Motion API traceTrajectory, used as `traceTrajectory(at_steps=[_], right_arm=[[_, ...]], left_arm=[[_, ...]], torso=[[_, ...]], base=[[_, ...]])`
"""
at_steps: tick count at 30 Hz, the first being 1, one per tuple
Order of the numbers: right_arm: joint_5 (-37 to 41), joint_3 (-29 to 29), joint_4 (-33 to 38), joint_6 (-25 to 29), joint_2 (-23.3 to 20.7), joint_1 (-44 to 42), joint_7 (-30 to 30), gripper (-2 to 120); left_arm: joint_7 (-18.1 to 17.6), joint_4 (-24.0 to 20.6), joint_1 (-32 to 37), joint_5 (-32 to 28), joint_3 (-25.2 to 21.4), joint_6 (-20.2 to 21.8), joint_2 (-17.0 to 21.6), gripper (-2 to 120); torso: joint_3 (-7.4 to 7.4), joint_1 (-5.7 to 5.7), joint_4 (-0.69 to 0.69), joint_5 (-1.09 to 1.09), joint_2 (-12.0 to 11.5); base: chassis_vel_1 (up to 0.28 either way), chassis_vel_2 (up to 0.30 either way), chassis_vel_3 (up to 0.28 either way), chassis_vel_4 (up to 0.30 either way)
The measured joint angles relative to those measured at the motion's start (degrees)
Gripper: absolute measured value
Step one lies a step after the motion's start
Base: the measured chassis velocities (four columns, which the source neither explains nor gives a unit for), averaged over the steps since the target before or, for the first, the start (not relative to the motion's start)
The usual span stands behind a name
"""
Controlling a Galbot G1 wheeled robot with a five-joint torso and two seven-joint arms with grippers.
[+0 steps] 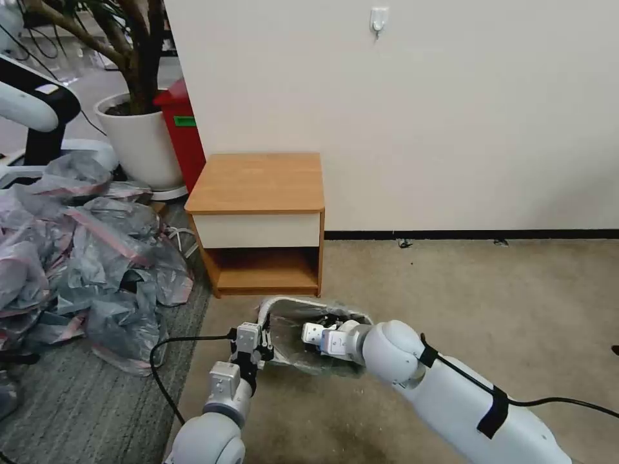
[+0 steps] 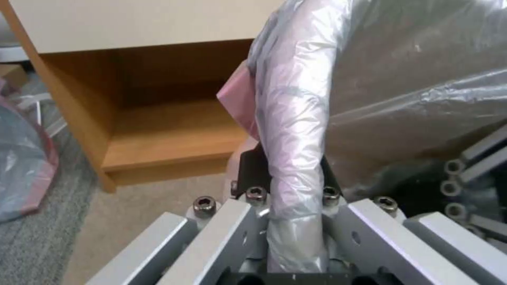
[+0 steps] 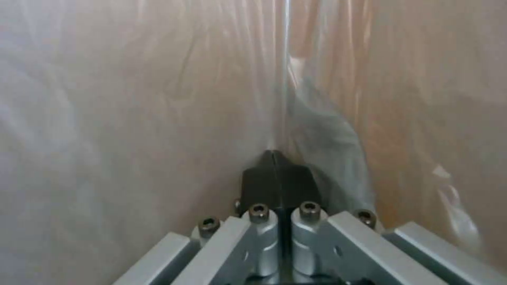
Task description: Pick up the garbage bag from the table and place it over the trash can.
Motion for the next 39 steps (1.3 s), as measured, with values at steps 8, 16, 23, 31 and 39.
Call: traceTrajectory(at_steps=[8, 16, 23, 31, 39], right_arm=[[-1.13, -0.08, -3.67, -0.26, 1.56, 0.57, 0.19, 0], [-3.66, 0.09, -6.52, -0.35, 4.42, 0.56, 0.21, 0], [-4.98, 0.41, -8.48, -0.36, 5.53, 0.63, 0.24, 0], [-5.90, 0.67, -10.13, -0.34, 6.61, 0.64, 0.29, 0], [-7.06, 1.10, -12.98, -0.14, 7.96, 0.79, 0.37, 0]], left_arm=[[-0.04, -0.52, 0.10, -0.20, -0.11, 0.02, 0.00, 3], [-0.47, -0.74, 0.14, -0.79, -0.04, 0.02, 0.09, 3], [-0.75, -1.26, 0.35, -1.48, -0.23, 0.05, 0.29, 3], [-0.94, -1.50, 0.55, -1.80, -0.27, 0.19, 0.15, 3], [-0.99, -1.72, 0.77, -1.95, -0.28, 0.31, 0.05, 3]], torso=[[0.00, 0.00, 0.00, 0.00, 0.00], [0.00, 0.00, 0.00, 0.00, 0.00], [0.00, 0.00, 0.00, -0.01, 0.00], [0.00, 0.00, 0.00, 0.00, 0.00], [0.00, 0.00, 0.00, 0.00, 0.00]], base=[[0.000, 0.000, 0.000, 0.000], [0.000, 0.000, 0.000, 0.000], [0.000, 0.000, 0.000, 0.000], [0.000, 0.000, 0.000, 0.000], [0.000, 0.000, 0.000, 0.000]])
